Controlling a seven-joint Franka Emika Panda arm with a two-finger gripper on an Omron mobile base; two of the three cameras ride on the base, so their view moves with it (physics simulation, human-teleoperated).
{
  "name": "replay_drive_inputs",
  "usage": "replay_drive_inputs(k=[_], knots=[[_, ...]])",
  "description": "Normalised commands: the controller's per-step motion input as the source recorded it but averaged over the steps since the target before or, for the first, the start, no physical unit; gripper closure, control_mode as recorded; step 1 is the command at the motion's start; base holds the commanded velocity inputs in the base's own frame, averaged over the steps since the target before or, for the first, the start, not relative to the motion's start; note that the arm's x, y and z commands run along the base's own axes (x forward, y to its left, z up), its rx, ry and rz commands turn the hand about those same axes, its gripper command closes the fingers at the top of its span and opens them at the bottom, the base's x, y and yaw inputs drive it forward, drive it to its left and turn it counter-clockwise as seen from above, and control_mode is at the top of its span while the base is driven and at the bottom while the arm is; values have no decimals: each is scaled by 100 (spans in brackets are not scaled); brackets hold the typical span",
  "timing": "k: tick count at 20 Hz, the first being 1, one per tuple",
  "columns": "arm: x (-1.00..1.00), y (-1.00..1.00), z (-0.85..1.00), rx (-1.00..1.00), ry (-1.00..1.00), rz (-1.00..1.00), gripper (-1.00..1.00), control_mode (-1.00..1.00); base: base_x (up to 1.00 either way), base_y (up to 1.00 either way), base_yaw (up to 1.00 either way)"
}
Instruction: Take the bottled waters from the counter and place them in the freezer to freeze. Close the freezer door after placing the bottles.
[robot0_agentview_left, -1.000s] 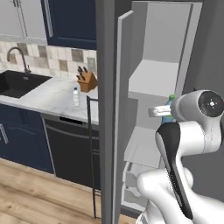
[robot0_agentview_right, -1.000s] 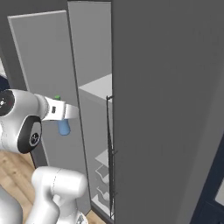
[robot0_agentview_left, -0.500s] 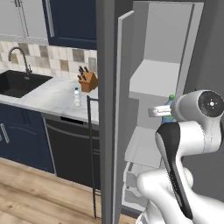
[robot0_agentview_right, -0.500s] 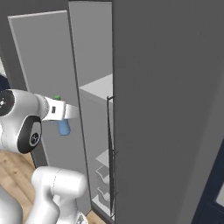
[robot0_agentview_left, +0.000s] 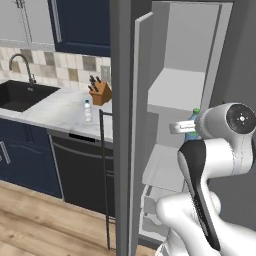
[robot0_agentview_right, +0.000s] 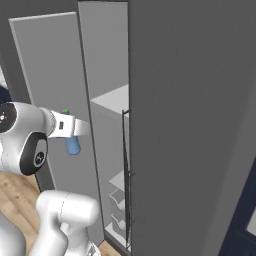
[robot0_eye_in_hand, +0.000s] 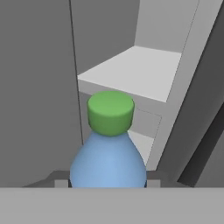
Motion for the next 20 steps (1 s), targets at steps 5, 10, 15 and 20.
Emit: replay_drive_inputs(k=[5,10,15,20], knots=[[0,0,0,0,-15,-5,100,-100,0,0,-2],[32,0,10,0,-30,-21,100,-100,0,0,0],[45,0,12,2,-11,-29,100,-100,0,0,0],[53,-17,15,7,5,-7,100,-100,0,0,0]])
